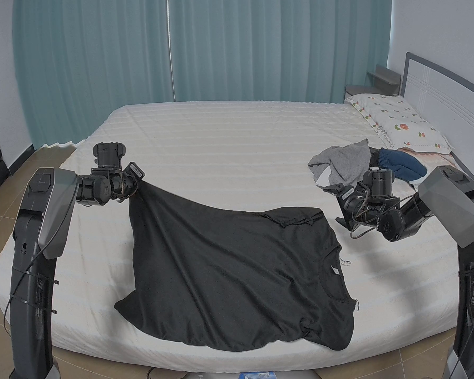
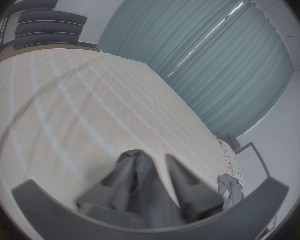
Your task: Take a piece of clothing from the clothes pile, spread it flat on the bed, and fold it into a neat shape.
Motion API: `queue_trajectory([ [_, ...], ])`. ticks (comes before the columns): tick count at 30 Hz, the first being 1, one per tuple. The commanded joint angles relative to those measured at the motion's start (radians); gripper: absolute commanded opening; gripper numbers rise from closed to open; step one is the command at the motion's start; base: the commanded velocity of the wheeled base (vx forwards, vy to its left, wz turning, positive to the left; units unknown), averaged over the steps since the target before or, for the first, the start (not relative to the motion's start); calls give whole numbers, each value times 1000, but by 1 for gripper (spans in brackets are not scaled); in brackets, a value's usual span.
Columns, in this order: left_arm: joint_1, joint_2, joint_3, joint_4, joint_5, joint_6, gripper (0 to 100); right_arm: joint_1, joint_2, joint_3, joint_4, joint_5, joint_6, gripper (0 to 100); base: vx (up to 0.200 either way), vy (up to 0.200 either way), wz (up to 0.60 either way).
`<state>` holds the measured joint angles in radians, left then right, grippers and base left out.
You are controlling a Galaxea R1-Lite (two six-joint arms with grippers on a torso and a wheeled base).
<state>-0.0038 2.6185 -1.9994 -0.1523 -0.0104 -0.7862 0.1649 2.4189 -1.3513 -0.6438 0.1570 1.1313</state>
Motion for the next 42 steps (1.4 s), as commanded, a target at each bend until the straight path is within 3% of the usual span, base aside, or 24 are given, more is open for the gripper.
queue_trajectory([
  [1, 2, 6, 24, 11, 3, -4, 100, 47, 29, -118, 93, 7, -13, 100, 0, 0, 0],
  [4, 11, -23, 70, 27, 0, -31, 100, 70, 45, -169, 151, 9, -15, 100, 0, 0, 0],
  [7, 16, -117, 194, 34, -49, -96, 100, 105, 74, -220, 227, 9, -28, 100, 0, 0, 0],
  [12, 15, -222, 412, 8, -148, -107, 100, 123, 108, -279, 306, 16, -44, 100, 0, 0, 0],
  [20, -33, -362, 772, -105, -186, -205, 100, 125, 212, -477, 483, 18, -59, 100, 0, 0, 0],
  [26, -47, -365, 973, -302, -221, -271, 100, 133, 310, -649, 578, 4, -77, 100, 0, 0, 0],
  [32, -47, -399, 1130, -503, -224, -309, 100, 120, 330, -649, 489, 1, -100, 100, 0, 0, 0],
  [38, -38, -403, 1188, -589, -224, -312, 100, 99, 348, -649, 426, -2, -177, 100, 0, 0, 0],
  [42, -38, -407, 1203, -596, -224, -311, 100, 82, 387, -649, 202, -39, -231, 100, 0, 0, 0],
])
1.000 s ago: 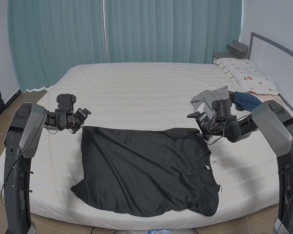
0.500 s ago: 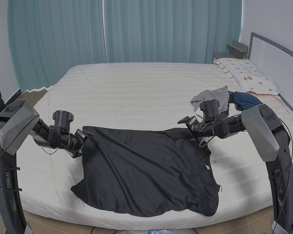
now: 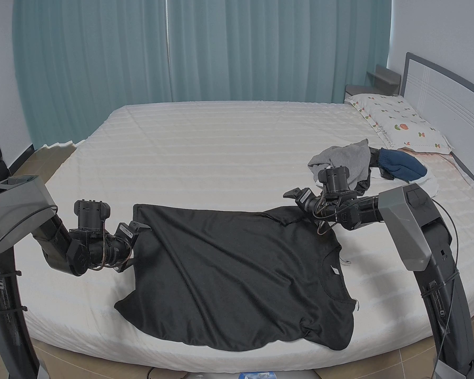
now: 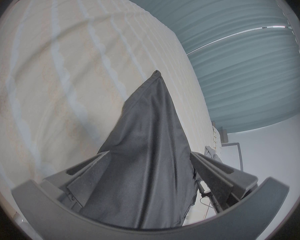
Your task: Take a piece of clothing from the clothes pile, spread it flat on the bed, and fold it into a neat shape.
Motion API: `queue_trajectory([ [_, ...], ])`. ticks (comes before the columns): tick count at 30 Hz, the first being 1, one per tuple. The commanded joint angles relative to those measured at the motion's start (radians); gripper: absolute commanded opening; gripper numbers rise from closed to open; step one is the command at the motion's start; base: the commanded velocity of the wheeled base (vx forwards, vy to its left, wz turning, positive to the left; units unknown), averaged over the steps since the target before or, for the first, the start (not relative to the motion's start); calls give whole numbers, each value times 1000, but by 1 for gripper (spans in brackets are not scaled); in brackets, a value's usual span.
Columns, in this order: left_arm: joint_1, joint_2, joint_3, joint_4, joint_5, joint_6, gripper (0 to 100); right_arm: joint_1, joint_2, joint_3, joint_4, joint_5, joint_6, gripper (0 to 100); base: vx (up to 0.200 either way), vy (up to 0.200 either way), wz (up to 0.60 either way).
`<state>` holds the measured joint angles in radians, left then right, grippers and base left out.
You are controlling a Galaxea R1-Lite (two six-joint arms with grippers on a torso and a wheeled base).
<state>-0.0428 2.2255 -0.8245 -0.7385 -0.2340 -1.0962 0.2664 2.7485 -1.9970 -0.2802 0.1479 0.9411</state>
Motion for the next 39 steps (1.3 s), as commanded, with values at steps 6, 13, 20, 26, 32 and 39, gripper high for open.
queue_trajectory([
  [6, 1, -14, 57, -51, 1, -2, 100, -30, 109, -3, -427, -25, -180, 100, 0, 0, 0],
  [13, 1, -14, 131, -163, -1, -1, 100, -32, 143, -3, -488, -44, -311, 100, 0, 0, 0],
  [20, 1, -14, 159, -200, -4, -1, 100, -73, 63, 21, -421, -80, -312, 100, 0, 0, 0],
  [26, 3, -14, 159, -200, -10, -1, 100, -118, -66, 257, -430, -7, -311, 100, 0, 0, 0],
  [32, 3, -14, 159, -200, -10, -1, 100, -138, -99, 394, -425, 96, -312, 100, 0, 0, 0],
  [39, 3, -14, 160, -200, -10, -1, 100, -139, -58, 380, -418, 108, -317, 100, 0, 0, 0],
])
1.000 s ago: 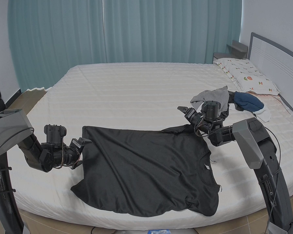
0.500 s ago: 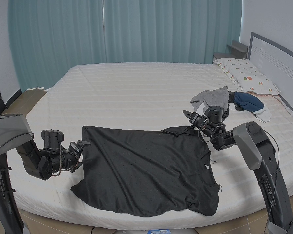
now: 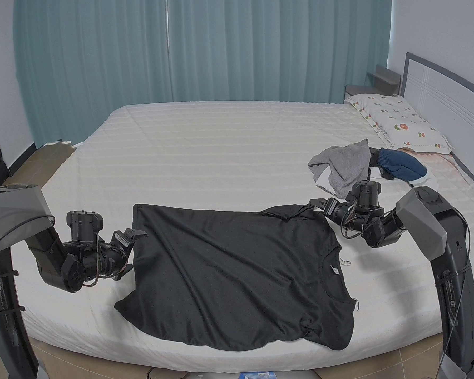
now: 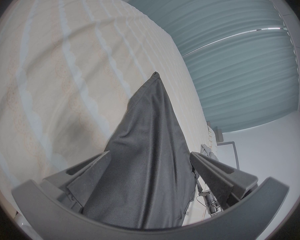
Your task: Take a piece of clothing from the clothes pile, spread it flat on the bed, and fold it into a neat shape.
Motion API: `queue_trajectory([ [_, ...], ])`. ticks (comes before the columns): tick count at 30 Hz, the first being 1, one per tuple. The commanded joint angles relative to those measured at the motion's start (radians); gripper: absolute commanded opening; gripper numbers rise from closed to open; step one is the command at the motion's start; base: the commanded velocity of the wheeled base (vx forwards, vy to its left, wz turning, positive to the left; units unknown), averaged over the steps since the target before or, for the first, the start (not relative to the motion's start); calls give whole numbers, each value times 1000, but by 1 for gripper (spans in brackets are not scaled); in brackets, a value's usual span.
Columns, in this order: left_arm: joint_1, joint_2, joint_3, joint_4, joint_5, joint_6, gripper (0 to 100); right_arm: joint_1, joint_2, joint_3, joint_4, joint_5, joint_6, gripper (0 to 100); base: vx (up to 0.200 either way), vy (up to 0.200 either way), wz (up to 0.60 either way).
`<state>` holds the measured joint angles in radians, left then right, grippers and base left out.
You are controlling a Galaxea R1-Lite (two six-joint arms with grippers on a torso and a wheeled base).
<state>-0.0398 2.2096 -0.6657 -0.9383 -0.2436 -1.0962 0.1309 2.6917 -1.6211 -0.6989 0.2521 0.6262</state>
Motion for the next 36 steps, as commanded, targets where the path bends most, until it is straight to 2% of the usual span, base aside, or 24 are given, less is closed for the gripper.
queue_trajectory([
  [1, 0, 2, 2, 0, 0, -1, 100, -2, 7, 1, 1, 4, -2, 100, 0, 0, 0],
  [5, 0, 2, 2, 0, 0, -1, 100, 0, 45, -49, 21, 6, 1, 100, 0, 0, 0],
  [6, -2, 2, 2, 0, 0, -1, 100, 0, 51, -63, 36, 6, 1, 0, 0, 0, 0],
  [9, -2, 2, 2, 0, 0, -1, 100, 7, 80, -122, 96, -1, 4, 0, 0, 0, 0],
  [15, -2, 2, 2, 0, 0, -1, 100, 6, 105, -195, 118, -24, 6, 0, 0, 0, 0],
  [19, -2, 2, 2, 0, 0, -1, 100, -4, 105, -260, 104, -83, -6, 0, 0, 0, 0],
  [26, -2, 2, 2, 0, 1, -1, 100, -22, 111, -369, 61, -128, -5, 0, 0, 0, 0],
  [34, -2, 2, 2, 0, 1, 1, 100, -20, 143, -379, -2, -143, -13, 0, 0, 0, 0],
  [36, -2, 2, 2, -2, 1, 1, 100, -17, 174, -379, -4, -155, -63, 0, 0, 0, 0],
])
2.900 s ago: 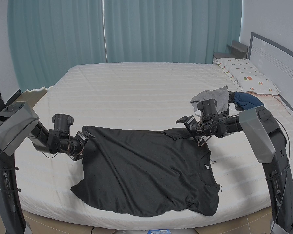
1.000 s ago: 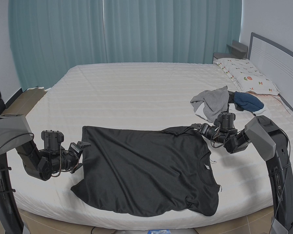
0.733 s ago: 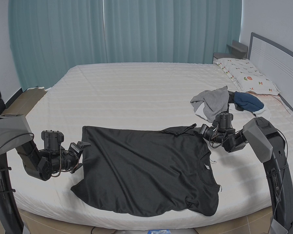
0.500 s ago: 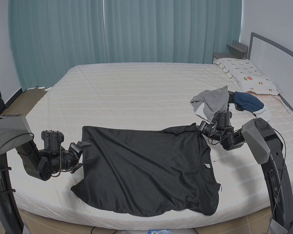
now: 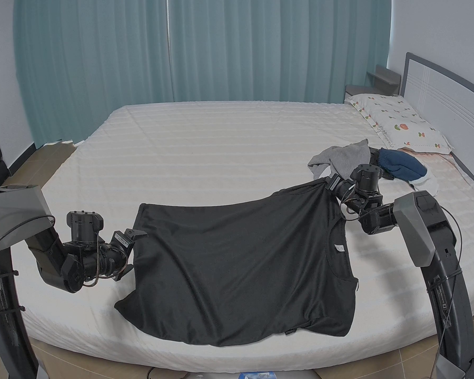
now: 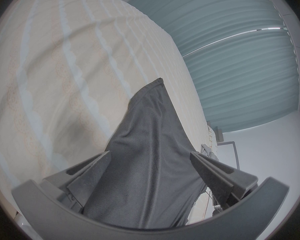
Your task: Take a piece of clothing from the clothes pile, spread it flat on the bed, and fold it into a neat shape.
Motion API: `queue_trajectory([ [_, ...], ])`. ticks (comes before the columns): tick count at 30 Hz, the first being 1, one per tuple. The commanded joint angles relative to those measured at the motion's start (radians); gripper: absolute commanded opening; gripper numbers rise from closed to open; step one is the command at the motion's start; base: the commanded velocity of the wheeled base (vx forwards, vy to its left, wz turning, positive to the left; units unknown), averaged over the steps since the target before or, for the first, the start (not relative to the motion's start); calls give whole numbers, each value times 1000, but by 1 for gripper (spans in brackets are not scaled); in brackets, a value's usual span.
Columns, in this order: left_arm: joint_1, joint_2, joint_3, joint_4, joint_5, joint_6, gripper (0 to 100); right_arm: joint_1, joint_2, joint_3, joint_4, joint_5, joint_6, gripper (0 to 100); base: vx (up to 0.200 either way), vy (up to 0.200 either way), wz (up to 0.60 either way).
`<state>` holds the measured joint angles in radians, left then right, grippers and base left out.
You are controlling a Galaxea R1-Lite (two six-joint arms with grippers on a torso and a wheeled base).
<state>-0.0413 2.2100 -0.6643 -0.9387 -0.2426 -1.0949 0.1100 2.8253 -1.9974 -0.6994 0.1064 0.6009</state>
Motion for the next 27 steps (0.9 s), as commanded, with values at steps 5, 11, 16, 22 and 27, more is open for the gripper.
queue_trajectory([
  [5, 0, 2, 0, -2, 0, -2, 100, 7, 75, -3, -9, -37, -98, 0, 0, 0, 0],
  [11, 0, -1, -1, -6, 0, 3, 100, 10, 65, -3, -8, -43, -105, 100, 0, 0, 0],
  [16, 0, -56, 34, -14, 2, 4, 100, -3, -47, 170, -12, -43, -96, 100, 0, 0, 0],
  [22, -8, -170, 117, -12, 2, 7, 100, -15, -313, 580, -132, -27, 7, 100, 0, 0, 0],
  [27, -11, -240, 215, -14, -1, 4, 100, 0, -514, 910, -215, 24, 157, 100, 0, 0, 0],
])
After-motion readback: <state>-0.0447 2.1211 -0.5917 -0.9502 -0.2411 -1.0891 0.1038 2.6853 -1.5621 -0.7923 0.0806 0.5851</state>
